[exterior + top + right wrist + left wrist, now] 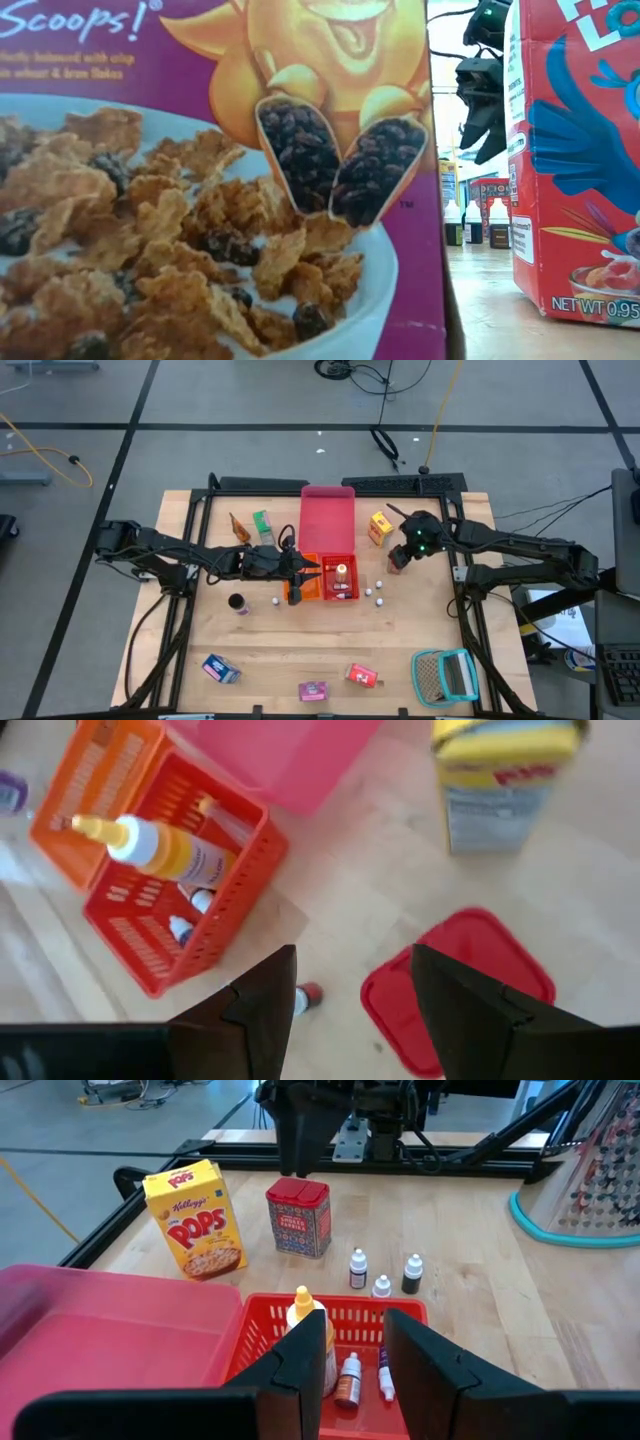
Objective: Pick & Place Kitchen Items
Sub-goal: Put the red spice can into the orange basket
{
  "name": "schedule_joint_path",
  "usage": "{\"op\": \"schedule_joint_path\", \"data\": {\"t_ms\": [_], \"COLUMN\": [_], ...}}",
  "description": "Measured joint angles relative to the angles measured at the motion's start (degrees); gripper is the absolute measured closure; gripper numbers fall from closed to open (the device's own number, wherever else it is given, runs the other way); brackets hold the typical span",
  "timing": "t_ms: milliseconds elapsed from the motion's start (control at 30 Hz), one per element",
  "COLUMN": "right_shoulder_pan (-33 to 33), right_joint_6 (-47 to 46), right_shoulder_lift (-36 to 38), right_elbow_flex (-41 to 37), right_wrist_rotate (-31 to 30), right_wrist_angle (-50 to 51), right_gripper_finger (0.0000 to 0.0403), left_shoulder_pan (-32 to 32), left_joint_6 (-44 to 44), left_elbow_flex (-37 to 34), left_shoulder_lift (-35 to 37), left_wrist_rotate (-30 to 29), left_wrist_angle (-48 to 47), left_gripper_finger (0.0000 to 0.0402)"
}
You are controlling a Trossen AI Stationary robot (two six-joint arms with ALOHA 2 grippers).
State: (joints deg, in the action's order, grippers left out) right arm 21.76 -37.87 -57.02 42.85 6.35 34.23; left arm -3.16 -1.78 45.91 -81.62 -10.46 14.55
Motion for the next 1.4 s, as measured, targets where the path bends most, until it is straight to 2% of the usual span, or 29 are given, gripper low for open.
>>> {"op": "schedule_joint_path", "data": {"t_ms": [133,267,400,500,667,867,1000,1167,1400], "right_shoulder_pan": [0.00,0.02,0.02,0.02,-0.26,-0.49,-0.37,-0.24,0.00], "right_joint_6": [-5.16,-5.39,-4.68,-2.70,-3.60,-5.15,-6.45,-6.84,-7.93], "right_shoulder_lift": [-0.01,-0.01,-0.01,-0.01,-0.49,-3.27,-4.75,-6.88,-10.84], "right_elbow_flex": [-0.02,-0.04,-0.04,-0.04,-0.31,-1.36,-1.40,-1.40,-1.45], "right_wrist_rotate": [-3.22,-4.78,-4.35,-1.19,-0.26,-0.40,0.13,-3.47,-3.28], "right_wrist_angle": [4.23,10.22,10.69,9.65,8.58,7.67,2.89,1.68,-1.36], "right_gripper_finger": [0.0206,0.0179,0.0133,0.0101,0.0074,0.0069,0.0070,0.0070,0.0073], "left_shoulder_pan": [0.01,0.00,0.00,0.00,0.02,0.00,0.00,0.00,0.00], "left_joint_6": [0.00,0.00,0.00,0.02,0.00,0.00,0.01,0.02,0.02], "left_elbow_flex": [0.00,0.00,0.00,0.00,0.00,0.01,0.02,0.02,0.02], "left_shoulder_lift": [0.00,0.00,0.00,0.00,0.00,0.00,0.00,0.00,0.00], "left_wrist_rotate": [0.00,0.00,0.00,0.00,0.00,0.00,0.00,0.01,0.02], "left_wrist_angle": [0.00,0.00,0.00,0.00,0.00,-0.02,-0.02,-0.39,-0.79], "left_gripper_finger": [0.0293,0.0293,0.0293,0.0293,0.0293,0.0293,0.0293,0.0293,0.0293]}}
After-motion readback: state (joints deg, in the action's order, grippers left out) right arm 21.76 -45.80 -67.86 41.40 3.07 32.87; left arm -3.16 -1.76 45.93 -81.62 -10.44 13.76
